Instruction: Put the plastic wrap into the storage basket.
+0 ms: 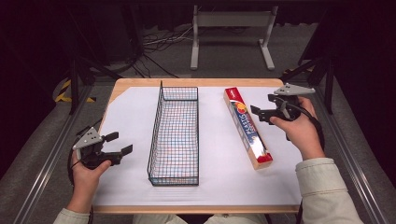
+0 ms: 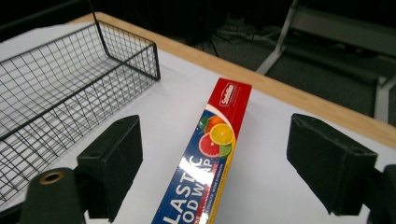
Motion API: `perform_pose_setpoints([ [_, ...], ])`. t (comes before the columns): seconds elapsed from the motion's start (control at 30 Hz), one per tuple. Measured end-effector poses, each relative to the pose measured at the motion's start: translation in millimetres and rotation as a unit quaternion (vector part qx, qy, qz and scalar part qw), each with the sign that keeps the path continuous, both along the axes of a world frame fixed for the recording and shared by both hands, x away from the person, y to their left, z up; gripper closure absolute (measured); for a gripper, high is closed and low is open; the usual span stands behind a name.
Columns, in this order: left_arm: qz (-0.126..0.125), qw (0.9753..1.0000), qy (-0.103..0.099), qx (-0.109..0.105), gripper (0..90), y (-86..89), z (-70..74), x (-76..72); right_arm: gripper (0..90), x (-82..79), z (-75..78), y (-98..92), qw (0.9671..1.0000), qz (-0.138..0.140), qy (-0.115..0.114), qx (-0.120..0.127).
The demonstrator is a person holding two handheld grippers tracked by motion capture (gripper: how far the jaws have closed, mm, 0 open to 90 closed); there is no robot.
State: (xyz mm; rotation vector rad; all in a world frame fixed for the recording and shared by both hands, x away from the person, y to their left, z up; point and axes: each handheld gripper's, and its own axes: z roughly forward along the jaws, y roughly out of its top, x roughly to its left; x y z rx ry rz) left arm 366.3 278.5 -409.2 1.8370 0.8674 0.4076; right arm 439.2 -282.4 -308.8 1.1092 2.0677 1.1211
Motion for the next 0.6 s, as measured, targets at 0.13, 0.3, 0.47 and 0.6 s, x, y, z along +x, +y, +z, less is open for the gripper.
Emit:
perform_pose_setpoints([
  [0.13, 0.000, 1.0000, -0.002, 0.001, 18.9, 0.6, -0.1, 0.3, 21.5, 11.1, -2.6, 10.8, 0.9991, -0.022, 0.029, -0.020],
  [0.3, -0.003, 1.0000, 0.000, 0.004, 18.9, -0.7, -1.3, 0.9, 20.5, 20.9, -10.1, 21.2, 0.9949, -0.047, 0.088, -0.017],
  [0.47, -0.004, 1.0000, -0.001, 0.004, 18.9, -2.6, -0.9, 0.5, 16.9, 32.6, -20.3, 27.4, 0.9860, -0.073, 0.141, -0.050],
  [0.6, -0.004, 1.0000, 0.000, 0.003, 18.9, -0.9, -0.9, 0.7, 15.7, 40.5, -29.6, 31.8, 0.9779, -0.091, 0.179, -0.057],
])
